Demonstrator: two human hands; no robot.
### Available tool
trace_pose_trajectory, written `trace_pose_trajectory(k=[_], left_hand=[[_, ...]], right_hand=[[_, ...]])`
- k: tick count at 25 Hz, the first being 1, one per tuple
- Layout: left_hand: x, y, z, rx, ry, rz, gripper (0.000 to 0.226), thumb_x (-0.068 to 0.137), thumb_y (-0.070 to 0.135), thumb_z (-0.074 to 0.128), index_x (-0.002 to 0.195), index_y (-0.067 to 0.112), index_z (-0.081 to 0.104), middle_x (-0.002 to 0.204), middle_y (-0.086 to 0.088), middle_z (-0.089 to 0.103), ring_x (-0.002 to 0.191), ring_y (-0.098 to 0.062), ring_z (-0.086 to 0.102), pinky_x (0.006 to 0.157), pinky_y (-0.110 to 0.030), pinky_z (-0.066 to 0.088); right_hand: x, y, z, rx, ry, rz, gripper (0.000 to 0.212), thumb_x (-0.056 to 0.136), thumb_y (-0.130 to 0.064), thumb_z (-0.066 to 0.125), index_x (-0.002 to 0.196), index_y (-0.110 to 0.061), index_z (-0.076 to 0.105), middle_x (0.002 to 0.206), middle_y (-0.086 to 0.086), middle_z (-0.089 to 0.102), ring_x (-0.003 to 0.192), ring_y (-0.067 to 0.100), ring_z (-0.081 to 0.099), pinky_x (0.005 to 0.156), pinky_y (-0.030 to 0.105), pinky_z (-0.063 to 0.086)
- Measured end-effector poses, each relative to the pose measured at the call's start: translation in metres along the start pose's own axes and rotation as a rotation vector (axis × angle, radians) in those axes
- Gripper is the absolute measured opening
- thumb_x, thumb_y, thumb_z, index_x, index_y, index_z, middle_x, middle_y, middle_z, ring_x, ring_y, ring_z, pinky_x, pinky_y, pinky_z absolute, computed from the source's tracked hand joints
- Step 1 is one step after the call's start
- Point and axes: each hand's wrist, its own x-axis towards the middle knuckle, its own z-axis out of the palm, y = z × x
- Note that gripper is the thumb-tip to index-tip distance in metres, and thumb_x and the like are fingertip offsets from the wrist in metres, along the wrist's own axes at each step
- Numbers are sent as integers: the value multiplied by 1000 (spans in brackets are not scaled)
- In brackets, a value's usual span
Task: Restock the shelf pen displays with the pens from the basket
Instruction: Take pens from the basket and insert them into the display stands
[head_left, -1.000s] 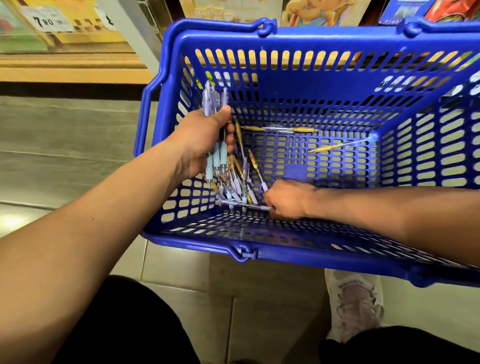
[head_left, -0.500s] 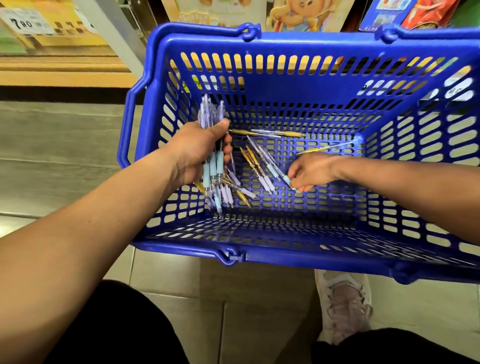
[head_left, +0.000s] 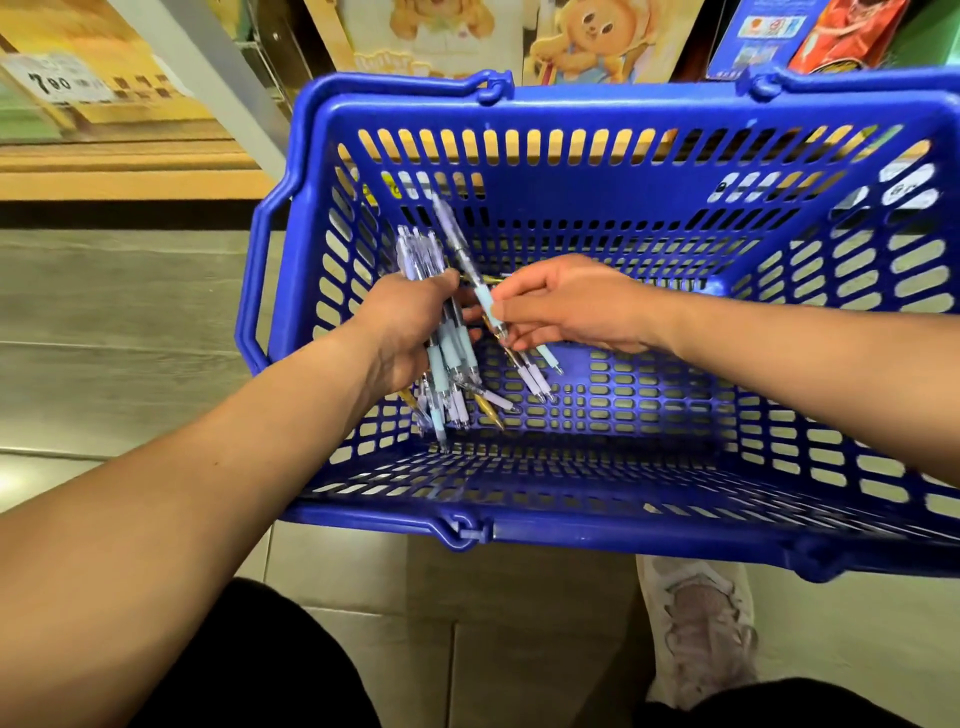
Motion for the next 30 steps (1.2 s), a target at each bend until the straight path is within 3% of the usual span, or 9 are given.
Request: trace_pose_trajectory(k=[2, 5, 8, 13, 18, 22, 26, 28, 30], left_hand=[[-2, 3, 1, -60, -30, -26, 25, 107, 21, 50, 118, 1, 61, 97, -15, 73, 74, -25, 73, 64, -41, 63], [1, 6, -1, -188, -58, -18, 21, 109, 19, 45, 119, 8, 60, 120, -14, 73, 100, -28, 73, 78, -48, 63], [2, 6, -1, -237, -68, -7, 16, 108, 15, 45, 115, 10, 59, 121, -14, 73, 111, -28, 71, 84, -51, 62], [1, 11, 1, -119, -16, 42, 14, 106, 15, 51, 108, 4, 60, 89, -8, 74, 76, -18, 73, 75, -47, 64], [-5, 17, -7, -99, -89, 9, 23, 105, 17, 53, 123, 1, 54, 86, -7, 73, 76, -19, 71, 74, -39, 62], [-6, 20, -9, -82, -139, 21, 29, 104, 17, 55, 128, 1, 50, 85, -6, 73, 73, -18, 70, 68, -35, 60], [-6, 20, -10, -33, -187, 5, 20, 99, 15, 64, 113, 2, 57, 77, -5, 65, 65, -15, 64, 63, -32, 60], [-4, 17, -9, 3, -168, -7, 21, 96, 17, 67, 109, 4, 59, 72, -4, 58, 60, -15, 59, 60, -30, 59], [-2, 14, -10, 10, -95, -10, 18, 98, 19, 66, 106, 4, 60, 72, -4, 60, 60, -16, 59, 60, -30, 60]], right_hand=[[3, -6, 6, -5, -2, 4, 11, 90, -23, 74, 98, -17, 79, 95, 9, 78, 91, 20, 76, 81, 27, 60], [2, -12, 10, -5, 48, 21, 13, 92, -15, 72, 104, -10, 76, 89, 10, 78, 86, 19, 76, 76, 25, 60], [3, -11, 12, -52, 39, 18, 13, 92, -13, 72, 103, -7, 76, 86, 9, 78, 83, 18, 77, 73, 24, 60], [7, -7, 1, -165, 6, 67, 9, 91, -20, 74, 99, -16, 77, 92, 4, 78, 89, 17, 76, 79, 26, 61], [18, 30, -25, -982, 213, 324, 17, 95, -39, 67, 102, -24, 71, 100, -7, 72, 92, 12, 66, 83, 27, 52], [25, 52, -14, -1072, 214, 365, 27, 95, -40, 66, 103, -14, 68, 98, 3, 69, 88, 20, 67, 77, 31, 55], [33, 48, -9, -1171, 196, 409, 32, 94, -40, 63, 101, -10, 73, 94, 6, 71, 84, 21, 69, 70, 34, 60], [30, 42, -17, -1127, 159, 416, 29, 95, -37, 61, 104, -13, 74, 100, 5, 74, 90, 19, 70, 83, 36, 59], [19, 35, -27, -974, 146, 372, 15, 93, -33, 65, 94, -21, 73, 88, -4, 77, 82, 8, 72, 89, 32, 58]])
